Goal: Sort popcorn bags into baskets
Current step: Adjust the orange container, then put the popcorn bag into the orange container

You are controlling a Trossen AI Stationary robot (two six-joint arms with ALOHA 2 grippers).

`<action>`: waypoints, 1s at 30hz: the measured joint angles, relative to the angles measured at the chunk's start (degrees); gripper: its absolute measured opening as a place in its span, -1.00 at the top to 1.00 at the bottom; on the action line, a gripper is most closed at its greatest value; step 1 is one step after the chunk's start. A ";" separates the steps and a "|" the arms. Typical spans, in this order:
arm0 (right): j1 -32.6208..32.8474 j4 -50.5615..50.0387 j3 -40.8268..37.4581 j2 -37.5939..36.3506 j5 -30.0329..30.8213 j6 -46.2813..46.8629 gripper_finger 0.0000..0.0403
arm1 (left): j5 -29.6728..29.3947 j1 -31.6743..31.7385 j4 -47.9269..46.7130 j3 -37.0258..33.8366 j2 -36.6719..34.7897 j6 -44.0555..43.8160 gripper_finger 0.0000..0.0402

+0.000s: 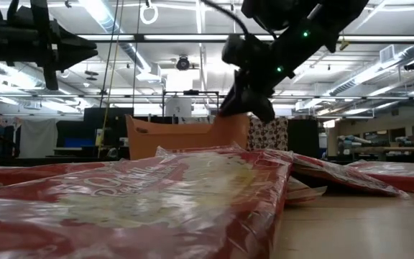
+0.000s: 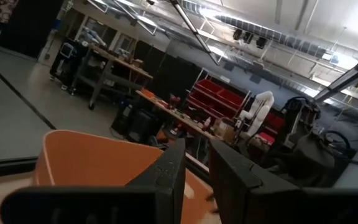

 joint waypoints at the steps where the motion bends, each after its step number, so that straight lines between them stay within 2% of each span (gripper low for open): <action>1: -0.16 -0.92 0.00 -0.26 2.64 -0.35 0.50 | -0.13 0.00 -0.04 0.00 0.00 0.00 0.64; 5: -1.43 -6.37 -0.02 -1.68 9.09 -1.06 0.50 | -1.27 -0.02 0.52 0.00 0.00 0.78 0.64; 10: -2.92 -9.86 -0.07 -3.69 12.13 -1.00 0.50 | -3.22 0.00 1.00 0.00 0.00 2.75 0.64; 13: -2.36 -10.49 -0.07 -5.37 11.64 -1.35 0.50 | -3.22 0.00 0.95 0.00 0.00 2.91 0.64; 16: -0.15 -11.01 -0.07 -7.54 5.47 -1.14 0.50 | -3.26 0.00 0.94 0.00 0.00 2.99 0.64; 20: 2.58 -14.19 -0.07 -9.53 -11.56 1.27 0.50 | -4.07 0.00 0.94 0.00 0.00 2.99 0.64; 22: 3.87 -17.65 0.08 -9.88 -17.94 2.76 0.50 | -4.66 0.00 0.93 0.00 0.00 2.97 0.64; 27: 6.58 -35.03 7.87 -6.30 -22.89 13.56 0.49 | -4.70 0.00 0.92 0.00 0.00 2.45 0.64; 30: 8.21 -44.48 13.15 -3.13 -24.24 16.54 0.49 | -4.68 0.00 0.92 0.00 0.00 2.34 0.64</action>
